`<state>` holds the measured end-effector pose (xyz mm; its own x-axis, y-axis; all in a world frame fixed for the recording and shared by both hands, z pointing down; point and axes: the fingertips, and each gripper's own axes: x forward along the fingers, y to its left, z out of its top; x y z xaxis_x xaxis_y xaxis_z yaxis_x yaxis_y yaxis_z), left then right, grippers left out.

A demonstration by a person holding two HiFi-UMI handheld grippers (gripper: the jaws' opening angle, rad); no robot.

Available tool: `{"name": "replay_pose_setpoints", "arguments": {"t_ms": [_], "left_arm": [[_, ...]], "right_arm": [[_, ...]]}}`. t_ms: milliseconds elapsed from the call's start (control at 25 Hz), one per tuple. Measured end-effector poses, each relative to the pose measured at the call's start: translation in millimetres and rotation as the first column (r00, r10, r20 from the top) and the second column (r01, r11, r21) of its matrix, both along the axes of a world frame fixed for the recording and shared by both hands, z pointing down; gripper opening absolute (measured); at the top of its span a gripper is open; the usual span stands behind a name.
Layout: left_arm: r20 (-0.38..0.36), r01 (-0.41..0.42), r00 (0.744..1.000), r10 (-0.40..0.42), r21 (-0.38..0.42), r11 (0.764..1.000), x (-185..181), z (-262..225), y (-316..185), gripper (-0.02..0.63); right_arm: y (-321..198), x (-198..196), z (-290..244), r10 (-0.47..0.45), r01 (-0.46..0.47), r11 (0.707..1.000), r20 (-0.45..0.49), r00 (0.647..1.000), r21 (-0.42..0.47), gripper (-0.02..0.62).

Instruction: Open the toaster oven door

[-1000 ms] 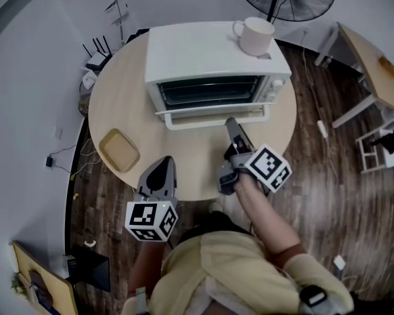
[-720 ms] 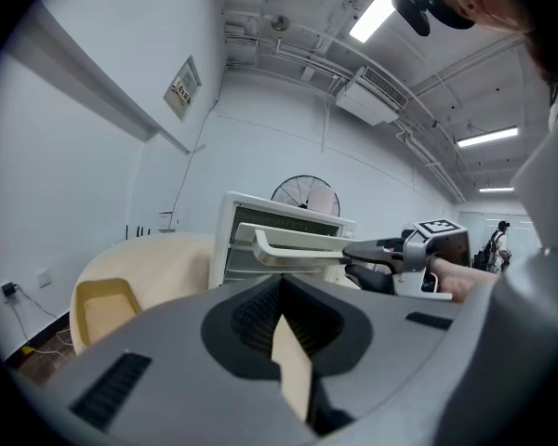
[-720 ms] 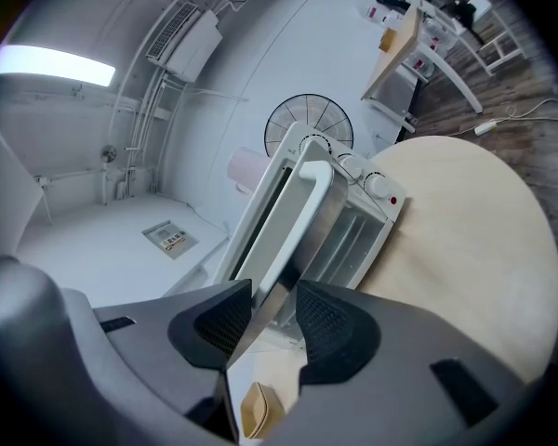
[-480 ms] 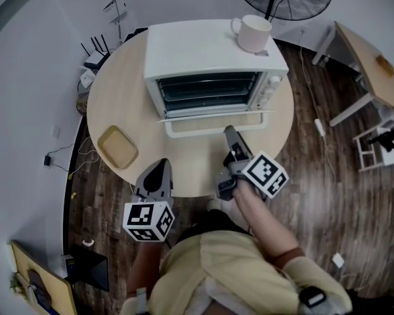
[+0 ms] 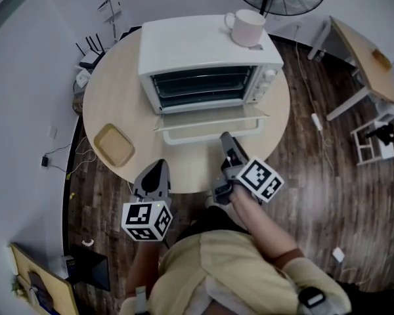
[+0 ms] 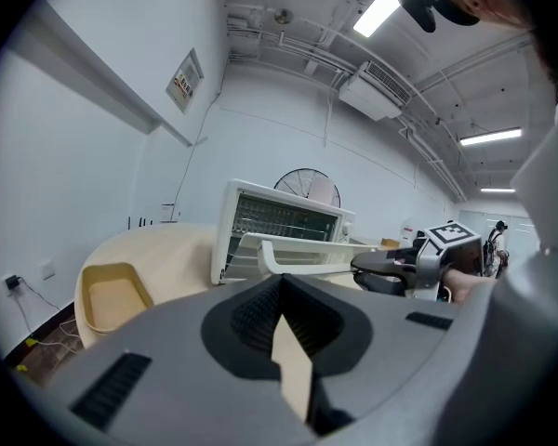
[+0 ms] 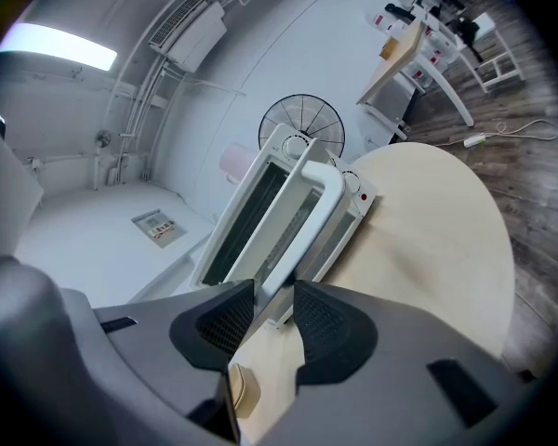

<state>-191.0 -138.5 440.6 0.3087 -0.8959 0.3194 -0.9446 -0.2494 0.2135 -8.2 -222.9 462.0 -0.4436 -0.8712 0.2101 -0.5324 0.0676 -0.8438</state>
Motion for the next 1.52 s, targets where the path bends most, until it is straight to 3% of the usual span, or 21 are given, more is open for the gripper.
{"name": "replay_pose_setpoints", "arguments": {"t_ms": [320,560,720,960,1520], "left_arm": [[0.003,-0.003,1.000,0.003,-0.014,1.000,2.8,5.6,6.4,0.000],[0.004,0.000,1.000,0.000,-0.029,1.000,4.8,13.1,10.2,0.001],[0.007,0.002,1.000,-0.001,-0.043,0.999,5.8,19.5,13.3,0.000],[0.006,0.003,1.000,-0.003,-0.065,0.998,7.3,29.5,14.3,0.002],[0.012,0.010,1.000,-0.009,-0.089,0.996,10.6,41.8,18.6,0.002]], "right_arm": [[14.4,-0.3,19.4,0.003,-0.001,0.999,0.027,1.000,-0.045,0.122],[23.3,5.7,32.1,-0.011,0.008,0.997,-0.048,0.999,-0.072,0.120],[30.2,0.0,45.4,-0.010,0.010,0.996,0.002,1.000,-0.093,0.118],[39.9,4.3,69.3,-0.012,0.004,0.990,-0.057,0.998,-0.144,0.118],[49.6,5.1,122.5,-0.012,0.001,0.972,-0.045,0.999,-0.234,0.118]]}}
